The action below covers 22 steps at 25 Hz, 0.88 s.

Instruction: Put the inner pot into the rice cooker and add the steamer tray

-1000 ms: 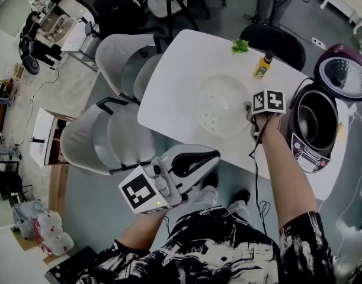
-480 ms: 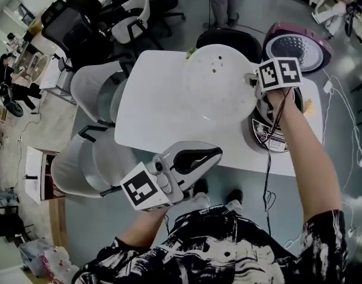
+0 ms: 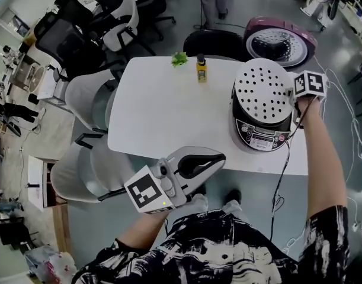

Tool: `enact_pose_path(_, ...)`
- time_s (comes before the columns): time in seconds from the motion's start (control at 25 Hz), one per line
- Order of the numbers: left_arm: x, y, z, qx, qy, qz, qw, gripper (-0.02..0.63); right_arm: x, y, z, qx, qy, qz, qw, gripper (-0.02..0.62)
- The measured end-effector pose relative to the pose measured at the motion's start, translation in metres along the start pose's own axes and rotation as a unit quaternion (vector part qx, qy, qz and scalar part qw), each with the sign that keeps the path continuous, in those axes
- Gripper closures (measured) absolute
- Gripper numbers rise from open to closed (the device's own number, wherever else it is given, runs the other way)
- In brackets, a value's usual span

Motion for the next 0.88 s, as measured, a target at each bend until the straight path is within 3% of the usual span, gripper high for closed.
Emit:
enact_pose_path(0.2, -0.003, -0.004, 0.005, 0.017, -0.003, -0.003, 0.9998, 0.601, -0.024, 0.031, 0.018, -0.018, -0.032, 0.019, 0.999, 0.594)
enact_pose_path(0.56, -0.017, -0.018, -0.008, 0.032, -0.003, -0.003, 0.9995, 0.601, -0.049, 0.027, 0.062, -0.032, -0.063, 0.019, 0.997, 0.592)
enact_pose_path(0.72, -0.016, -0.019, -0.008, 0.040, -0.004, -0.012, 0.9991, 0.601, -0.045, 0.026, 0.063, -0.048, -0.073, -0.008, 0.996, 0.592)
enact_pose_path(0.88, -0.016, -0.023, -0.010, 0.040, -0.004, -0.014, 0.9991, 0.601, -0.037, 0.026, 0.065, -0.084, -0.086, -0.067, 0.991, 0.589)
Point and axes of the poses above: the fingertips, and each gripper's own axes: z forward along the fingers, y to its right, x out of its top, the point moved 3 cm from there along -z, backward along the fingers, and after that the axes turned 12 degrees about -z, right-handed, at the moved point
